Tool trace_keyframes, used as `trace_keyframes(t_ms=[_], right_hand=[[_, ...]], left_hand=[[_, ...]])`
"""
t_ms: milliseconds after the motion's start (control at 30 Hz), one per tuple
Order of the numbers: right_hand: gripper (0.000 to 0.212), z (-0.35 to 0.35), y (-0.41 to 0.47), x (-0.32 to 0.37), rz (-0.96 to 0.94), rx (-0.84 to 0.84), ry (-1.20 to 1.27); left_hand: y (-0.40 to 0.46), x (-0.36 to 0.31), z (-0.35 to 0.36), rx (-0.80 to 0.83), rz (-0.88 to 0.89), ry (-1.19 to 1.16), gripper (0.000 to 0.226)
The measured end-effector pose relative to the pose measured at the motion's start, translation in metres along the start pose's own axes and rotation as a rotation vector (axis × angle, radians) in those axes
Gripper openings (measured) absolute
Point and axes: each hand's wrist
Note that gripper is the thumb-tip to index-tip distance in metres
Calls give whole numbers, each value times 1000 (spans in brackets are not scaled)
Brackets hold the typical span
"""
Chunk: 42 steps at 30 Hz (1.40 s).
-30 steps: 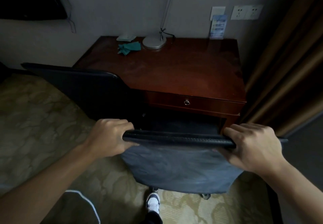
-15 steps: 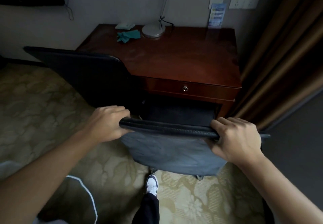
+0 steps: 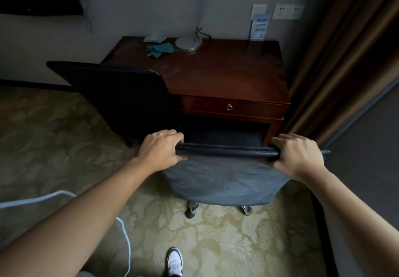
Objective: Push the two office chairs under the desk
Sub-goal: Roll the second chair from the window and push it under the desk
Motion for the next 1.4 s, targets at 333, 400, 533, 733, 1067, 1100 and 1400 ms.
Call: trace_keyframes(t_ms=[333,400,533,733,1067,1100,1400], right_hand=[[45,-12,-18,48,154,139,-1],[44,-17,-27,62,199,162,12],[39,-28,-52,93,257,194,10],[32,-54,-93,152,283,185,53],[28,-77,-157,211,175,222,28],[27,-78,-166,216,158,200,33],[25,-82,-229,237,-9,108,54]], left_hand=[[-14,29,-5,57,29,-37,37],[-24,32,-8,66,52,-43,35],[-50,38,-11,95,73,-54,30],[-96,57,-33,153,96,-40,25],[-191,61,-58,162,53,-41,27],[-202,57,-59,156,65,-38,26],[-278,41,-66,155,87,-61,42]])
Point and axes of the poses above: each hand's wrist, its own y-axis towards the middle knuckle, its own z-axis out of the palm, x = y × z, and after that the axes turned 9 degrees about -y, right-handed
